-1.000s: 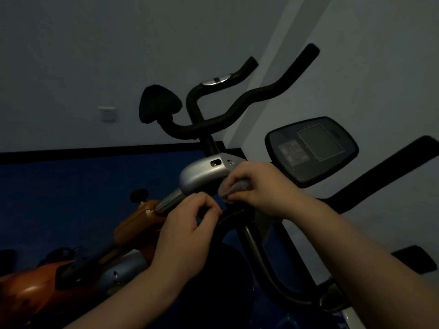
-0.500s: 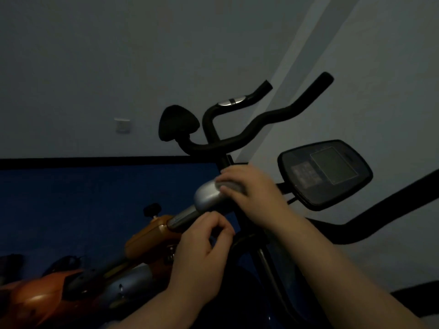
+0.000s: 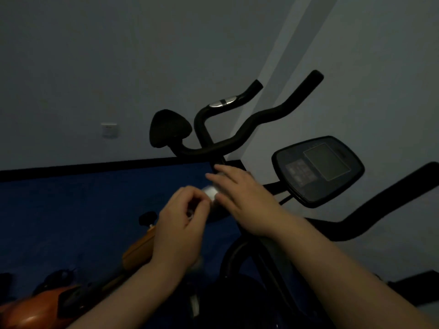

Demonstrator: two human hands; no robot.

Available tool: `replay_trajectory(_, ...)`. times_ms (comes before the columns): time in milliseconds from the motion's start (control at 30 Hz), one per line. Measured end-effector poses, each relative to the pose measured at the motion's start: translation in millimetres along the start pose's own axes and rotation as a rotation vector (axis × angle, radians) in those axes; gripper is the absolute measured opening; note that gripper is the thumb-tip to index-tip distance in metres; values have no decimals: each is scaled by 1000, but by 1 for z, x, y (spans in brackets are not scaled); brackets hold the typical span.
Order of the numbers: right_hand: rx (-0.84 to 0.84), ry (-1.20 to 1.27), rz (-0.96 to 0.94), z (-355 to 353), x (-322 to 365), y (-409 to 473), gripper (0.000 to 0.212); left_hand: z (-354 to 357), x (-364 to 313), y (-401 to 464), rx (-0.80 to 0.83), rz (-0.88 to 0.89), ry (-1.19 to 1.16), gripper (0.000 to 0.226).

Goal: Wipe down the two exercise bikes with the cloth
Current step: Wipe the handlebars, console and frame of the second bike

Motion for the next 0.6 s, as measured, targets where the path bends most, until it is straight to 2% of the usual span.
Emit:
replay_trajectory(67, 55, 15, -3, 5, -5, -12, 55, 7, 2, 11, 18, 23, 35, 16)
replay_trajectory(167, 217, 170, 309, 15, -45, -29, 60, 28, -1, 34, 106, 100, 140, 6)
replay_trajectory(233, 299, 198, 446, 22, -57, -23, 59, 48, -3, 52, 168, 153, 218, 5)
replay_trajectory(333, 154, 336, 577, 21, -65, 9, 52, 66, 3, 73, 210, 133, 266, 6)
replay_trajectory(400, 64, 308, 674, 21, -70, 20, 50, 68, 8, 74, 193, 136, 271, 10)
replay_trajectory(500, -12, 346, 724, 33, -68, 14, 50, 66, 10, 68, 194, 168, 276, 15)
replay_trajectory(600, 41, 344, 786, 37, -81, 11, 48, 65, 11, 70, 193, 165, 261, 18)
Point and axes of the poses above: each hand's wrist, its own y-axis towards the middle knuckle, its own z-axis out of the palm, x = y × z, the point moved 8 cm from there along y, towards the middle knuckle, and after that the axes turned 4 degrees about -y, right-handed, at the moved point
